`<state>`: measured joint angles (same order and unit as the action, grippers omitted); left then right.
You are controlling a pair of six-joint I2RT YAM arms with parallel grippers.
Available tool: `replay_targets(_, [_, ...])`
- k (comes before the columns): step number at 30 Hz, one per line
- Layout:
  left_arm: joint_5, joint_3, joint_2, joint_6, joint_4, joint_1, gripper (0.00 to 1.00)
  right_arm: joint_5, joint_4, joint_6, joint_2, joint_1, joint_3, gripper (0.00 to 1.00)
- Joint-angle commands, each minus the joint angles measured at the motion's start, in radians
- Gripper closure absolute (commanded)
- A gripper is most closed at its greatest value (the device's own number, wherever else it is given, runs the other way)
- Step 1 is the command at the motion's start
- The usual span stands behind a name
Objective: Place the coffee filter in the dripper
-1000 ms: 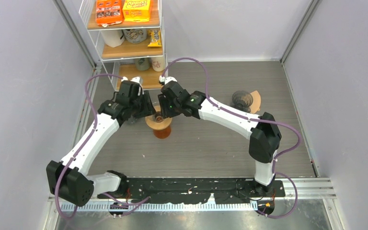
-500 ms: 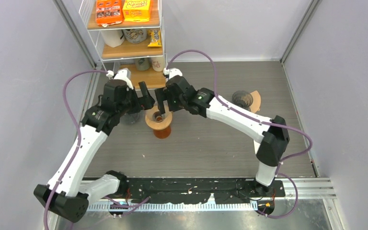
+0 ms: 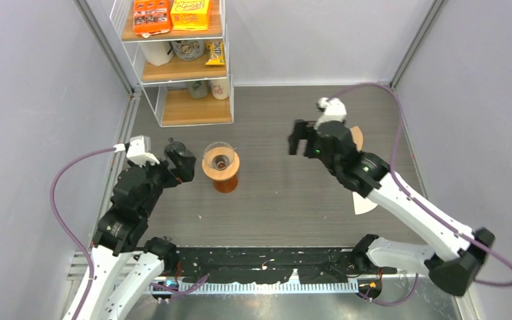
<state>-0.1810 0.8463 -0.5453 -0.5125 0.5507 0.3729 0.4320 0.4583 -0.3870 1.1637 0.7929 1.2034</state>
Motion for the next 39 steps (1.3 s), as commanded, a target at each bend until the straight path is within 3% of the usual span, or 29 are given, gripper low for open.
replay_targets(1, [0.044,-0.124,0.084,0.040,-0.197,0.002,0.01,0.029,-0.013,-0.132,-0.202,-0.145,-0.233,0.04])
replay_targets(4, [0.156,-0.191,0.121,0.047,-0.299,0.003,0.00,0.071,0.010,-0.186,-0.381,-0.221,-0.405,0.05])
replay_targets(9, [0.270,-0.186,0.105,0.058,-0.345,0.003,0.01,0.079,0.133,-0.239,-0.526,-0.358,-0.488,0.05])
replay_targets(13, [0.298,-0.186,0.086,0.073,-0.364,0.003,0.01,-0.005,0.208,-0.210,-0.482,-0.517,-0.497,0.05])
replay_targets(19, [0.276,-0.199,0.100,0.100,-0.338,0.003,0.01,-0.132,0.211,-0.133,-0.314,-0.850,-0.508,0.04])
replay_targets(23, [0.261,-0.225,0.128,0.107,-0.343,0.003,0.01,-0.189,0.176,-0.118,-0.201,-0.967,-0.522,0.05])
replay_targets(31, [0.215,-0.232,0.149,0.120,-0.321,0.003,0.01,-0.191,0.097,-0.116,0.035,-1.002,-0.509,0.05])
replay_targets(39, [0.190,-0.237,0.163,0.120,-0.314,0.003,0.01,-0.214,0.010,-0.139,0.147,-1.008,-0.548,0.04])
